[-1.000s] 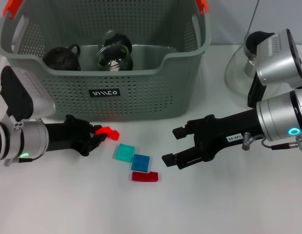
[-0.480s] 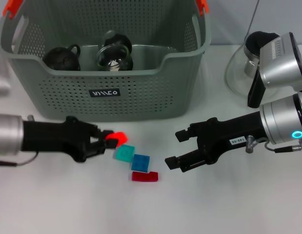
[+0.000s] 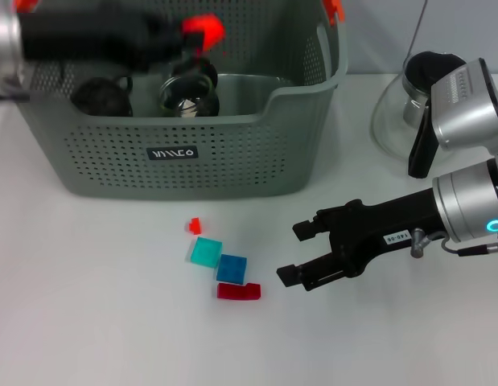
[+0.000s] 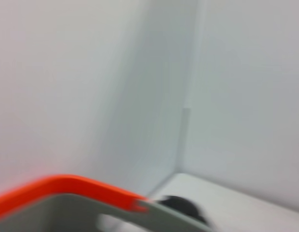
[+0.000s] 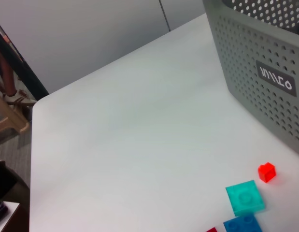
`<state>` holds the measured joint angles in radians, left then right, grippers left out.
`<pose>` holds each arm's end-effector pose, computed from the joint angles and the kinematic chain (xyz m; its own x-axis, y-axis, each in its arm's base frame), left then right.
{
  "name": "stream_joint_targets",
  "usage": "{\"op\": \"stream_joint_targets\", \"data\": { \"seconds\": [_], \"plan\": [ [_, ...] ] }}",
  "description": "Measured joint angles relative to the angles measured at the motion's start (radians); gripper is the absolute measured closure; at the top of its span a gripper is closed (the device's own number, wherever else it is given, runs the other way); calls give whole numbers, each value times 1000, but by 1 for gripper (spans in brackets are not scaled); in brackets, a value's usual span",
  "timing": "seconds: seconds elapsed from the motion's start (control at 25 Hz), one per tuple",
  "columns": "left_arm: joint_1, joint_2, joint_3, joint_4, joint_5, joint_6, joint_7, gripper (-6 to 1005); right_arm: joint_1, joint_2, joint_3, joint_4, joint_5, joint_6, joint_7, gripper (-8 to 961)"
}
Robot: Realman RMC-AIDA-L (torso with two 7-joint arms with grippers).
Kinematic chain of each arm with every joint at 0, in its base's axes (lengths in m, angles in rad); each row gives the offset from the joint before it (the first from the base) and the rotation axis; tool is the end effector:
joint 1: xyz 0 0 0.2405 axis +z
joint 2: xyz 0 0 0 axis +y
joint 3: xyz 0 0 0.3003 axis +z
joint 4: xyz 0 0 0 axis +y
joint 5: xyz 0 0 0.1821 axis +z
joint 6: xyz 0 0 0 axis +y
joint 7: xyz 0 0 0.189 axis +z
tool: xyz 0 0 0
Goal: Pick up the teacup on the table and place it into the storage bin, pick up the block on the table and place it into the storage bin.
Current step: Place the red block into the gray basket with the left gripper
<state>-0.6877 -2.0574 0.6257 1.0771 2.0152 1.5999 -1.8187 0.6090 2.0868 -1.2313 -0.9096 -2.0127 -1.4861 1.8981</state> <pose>-0.1780 0.4139 0.0230 0.8022 0.2620 0.5366 0.4537 -0.8516 -0.2625 0.2057 0.3355 -0.1077 0.8837 -0.4412 -0.1564 -0.4402 -0.8969 0.0434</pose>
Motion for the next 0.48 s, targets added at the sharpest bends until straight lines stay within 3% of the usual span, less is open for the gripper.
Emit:
{"op": "stream_joint_targets", "data": {
  "seconds": [0.08,0.28,0.48],
  "plan": [
    [-43,21,51,-28,36,-158,-50,738,3,-1,0,0,0,0,1,13],
    [-125,66,131,-133,162,-360,-200,719,8,-1,1,0,0,-1,2,12],
    [-140,59,136,-145,201,-420,-211,701,8,-2,1,0,0,-2,4,13]
  ]
}}
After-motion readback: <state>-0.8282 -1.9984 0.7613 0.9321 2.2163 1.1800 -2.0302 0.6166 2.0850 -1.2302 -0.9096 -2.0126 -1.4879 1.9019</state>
